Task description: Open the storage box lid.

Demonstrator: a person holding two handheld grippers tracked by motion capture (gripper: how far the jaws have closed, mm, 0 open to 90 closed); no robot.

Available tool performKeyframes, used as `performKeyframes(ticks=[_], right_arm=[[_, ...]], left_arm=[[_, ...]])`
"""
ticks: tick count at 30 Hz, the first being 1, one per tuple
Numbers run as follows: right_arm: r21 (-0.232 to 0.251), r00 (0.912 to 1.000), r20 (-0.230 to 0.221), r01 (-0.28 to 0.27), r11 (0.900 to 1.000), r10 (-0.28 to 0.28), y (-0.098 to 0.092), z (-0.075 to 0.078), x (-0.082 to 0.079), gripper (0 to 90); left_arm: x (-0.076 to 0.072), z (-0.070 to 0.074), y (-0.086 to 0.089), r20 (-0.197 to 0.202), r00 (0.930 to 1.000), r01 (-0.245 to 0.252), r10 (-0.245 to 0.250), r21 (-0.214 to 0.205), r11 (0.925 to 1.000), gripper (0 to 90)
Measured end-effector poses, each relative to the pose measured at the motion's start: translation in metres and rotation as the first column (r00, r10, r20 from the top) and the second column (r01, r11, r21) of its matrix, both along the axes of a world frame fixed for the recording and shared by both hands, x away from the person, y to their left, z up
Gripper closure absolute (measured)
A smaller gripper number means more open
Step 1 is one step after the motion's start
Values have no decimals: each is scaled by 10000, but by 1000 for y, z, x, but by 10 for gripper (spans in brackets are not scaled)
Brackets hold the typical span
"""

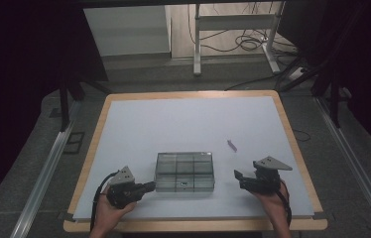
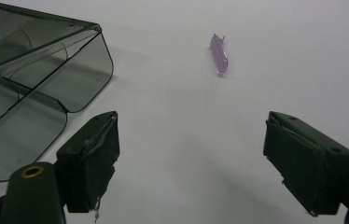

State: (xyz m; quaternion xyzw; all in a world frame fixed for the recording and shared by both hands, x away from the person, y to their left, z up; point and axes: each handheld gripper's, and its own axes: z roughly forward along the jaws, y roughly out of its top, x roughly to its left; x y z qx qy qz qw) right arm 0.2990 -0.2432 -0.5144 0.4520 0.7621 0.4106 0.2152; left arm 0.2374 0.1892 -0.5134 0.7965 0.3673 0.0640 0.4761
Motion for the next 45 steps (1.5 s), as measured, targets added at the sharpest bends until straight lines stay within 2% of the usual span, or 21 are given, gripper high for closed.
performKeyframes(ticks=[25, 30, 45], right_arm=[[3, 10000, -16, -76, 10000, 76, 1, -1, 0, 180], [180, 9999, -29, -143, 9997, 144, 1, -1, 0, 186], [202, 9995, -7, -300, 9993, 301, 2, 0, -1, 211]], left_arm=[[8, 5, -5, 121, 9999, -59, 61, -156, 9999, 900], [9, 6, -5, 167, 9998, -91, 95, -206, 9997, 900], [11, 12, -6, 280, 9990, -335, 344, -339, 9989, 900]])
